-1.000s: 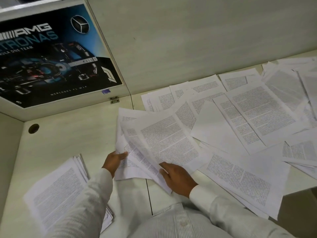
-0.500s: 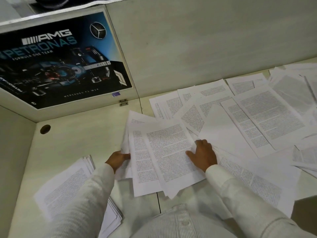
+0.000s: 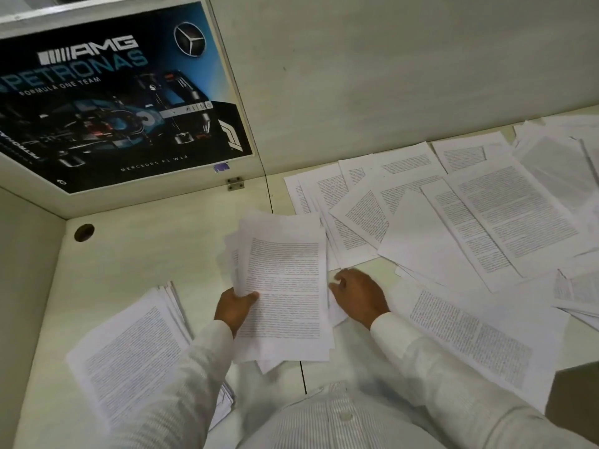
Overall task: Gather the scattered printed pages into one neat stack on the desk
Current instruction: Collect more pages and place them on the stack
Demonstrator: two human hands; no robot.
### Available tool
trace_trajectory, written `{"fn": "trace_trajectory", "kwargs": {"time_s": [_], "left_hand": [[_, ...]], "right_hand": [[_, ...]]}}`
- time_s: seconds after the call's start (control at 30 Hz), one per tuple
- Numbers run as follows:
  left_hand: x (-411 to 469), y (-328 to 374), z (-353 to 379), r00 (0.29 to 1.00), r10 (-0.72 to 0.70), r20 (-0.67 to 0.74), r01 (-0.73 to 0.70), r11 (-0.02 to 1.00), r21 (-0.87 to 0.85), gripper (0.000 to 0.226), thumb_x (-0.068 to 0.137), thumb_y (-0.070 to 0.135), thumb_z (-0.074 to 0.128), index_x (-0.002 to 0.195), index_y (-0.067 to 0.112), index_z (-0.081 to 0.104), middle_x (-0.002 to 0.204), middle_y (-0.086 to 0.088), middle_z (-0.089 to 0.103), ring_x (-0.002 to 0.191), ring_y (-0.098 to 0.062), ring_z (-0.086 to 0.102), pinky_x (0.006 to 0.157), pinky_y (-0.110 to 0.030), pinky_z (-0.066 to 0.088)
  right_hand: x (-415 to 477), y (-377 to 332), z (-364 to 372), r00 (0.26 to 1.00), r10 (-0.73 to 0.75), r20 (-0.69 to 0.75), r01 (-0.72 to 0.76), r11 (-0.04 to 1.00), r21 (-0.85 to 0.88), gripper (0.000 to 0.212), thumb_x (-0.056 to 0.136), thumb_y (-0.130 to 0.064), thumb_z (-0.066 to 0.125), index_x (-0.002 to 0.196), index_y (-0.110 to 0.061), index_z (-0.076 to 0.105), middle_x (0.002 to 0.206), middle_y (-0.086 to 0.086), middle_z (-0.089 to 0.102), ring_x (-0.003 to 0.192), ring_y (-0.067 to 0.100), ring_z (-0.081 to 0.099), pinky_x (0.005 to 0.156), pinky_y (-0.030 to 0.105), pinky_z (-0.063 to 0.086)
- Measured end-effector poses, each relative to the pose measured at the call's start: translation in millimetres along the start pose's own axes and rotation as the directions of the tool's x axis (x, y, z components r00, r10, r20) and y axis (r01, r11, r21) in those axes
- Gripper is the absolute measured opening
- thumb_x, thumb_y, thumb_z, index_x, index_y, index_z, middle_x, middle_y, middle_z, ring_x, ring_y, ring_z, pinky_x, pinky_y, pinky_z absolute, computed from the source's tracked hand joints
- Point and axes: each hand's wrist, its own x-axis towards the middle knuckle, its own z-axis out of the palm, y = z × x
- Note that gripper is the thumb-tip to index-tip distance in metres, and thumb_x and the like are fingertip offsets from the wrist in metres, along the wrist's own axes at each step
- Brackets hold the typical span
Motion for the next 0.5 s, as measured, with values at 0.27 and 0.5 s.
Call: {"fn": "trace_trajectory", "kwargs": {"time_s": [0.27, 0.5], "left_hand": [[11.8, -12.9, -42.1, 0.980, -0.111, -0.167, 0.087, 0.986, -0.144, 0.051, 0.093, 0.020, 0.066, 0.138, 0.003, 0.051, 0.133, -0.014, 0.059, 0.119, -0.036, 0.057, 0.104, -0.044, 0.044], [11.9, -28.2, -40.6, 0.974, -0.170, -0.152, 0.130, 0.961, -0.243, 0.050, 0.093, 0.024, 0.066, 0.138, 0.007, 0.051, 0.131, -0.015, 0.060, 0.118, -0.036, 0.057, 0.105, -0.048, 0.042]], "right_hand": [[62.6, -12.8, -1.8, 0.991, 0.112, -0.074, -0.132, 0.913, -0.387, 0.105, 0.070, -0.076, 0.063, 0.143, -0.008, 0.030, 0.146, 0.014, 0.036, 0.134, 0.033, 0.036, 0.104, 0.048, 0.039], [77.0, -21.0, 19.8, 0.971, 0.120, -0.208, -0.204, 0.869, -0.451, 0.089, 0.080, -0.067, 0.056, 0.138, -0.003, 0.038, 0.139, 0.021, 0.042, 0.129, 0.037, 0.040, 0.096, 0.048, 0.042]]}}
